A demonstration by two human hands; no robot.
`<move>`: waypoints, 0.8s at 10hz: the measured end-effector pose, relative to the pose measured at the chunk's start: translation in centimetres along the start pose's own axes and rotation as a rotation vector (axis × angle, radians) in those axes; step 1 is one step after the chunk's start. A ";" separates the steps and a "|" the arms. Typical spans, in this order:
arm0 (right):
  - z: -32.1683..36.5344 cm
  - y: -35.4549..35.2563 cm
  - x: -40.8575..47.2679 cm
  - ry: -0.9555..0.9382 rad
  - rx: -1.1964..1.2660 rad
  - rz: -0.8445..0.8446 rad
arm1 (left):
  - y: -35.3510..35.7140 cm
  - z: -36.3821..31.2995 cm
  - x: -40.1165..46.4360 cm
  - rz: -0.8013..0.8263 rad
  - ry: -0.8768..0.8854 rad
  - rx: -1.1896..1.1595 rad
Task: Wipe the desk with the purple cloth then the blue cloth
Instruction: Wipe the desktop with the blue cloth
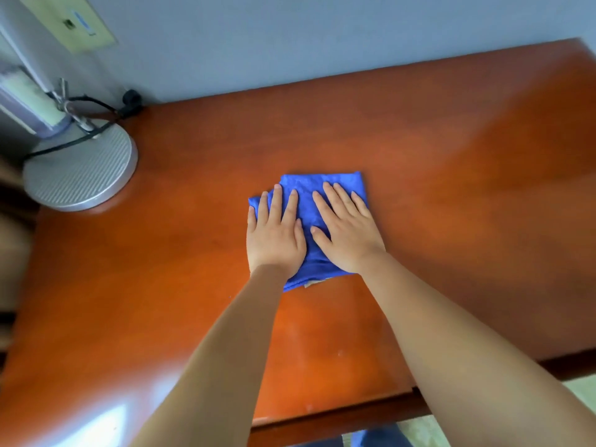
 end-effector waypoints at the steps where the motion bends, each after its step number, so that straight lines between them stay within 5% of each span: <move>1: 0.3 0.6 -2.2 -0.034 -0.007 0.000 | 0.7 -0.6 -2.4 0.006 -0.007 -0.002; 5: -1.1 4.2 -16.0 -0.109 0.040 -0.003 | 5.4 -6.9 -14.9 0.063 -0.084 -0.011; 8: -2.5 3.3 -14.2 -0.124 0.038 -0.033 | 4.6 -7.6 -13.0 0.038 -0.091 -0.021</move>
Point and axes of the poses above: each hand's wrist, its own x-axis towards the middle knuckle, its own y-axis out of the palm, z = x × y, the point moved 10 cm from there along x, towards the middle knuckle, and after that the axes turned 11 degrees about z, right-handed, at the moved point
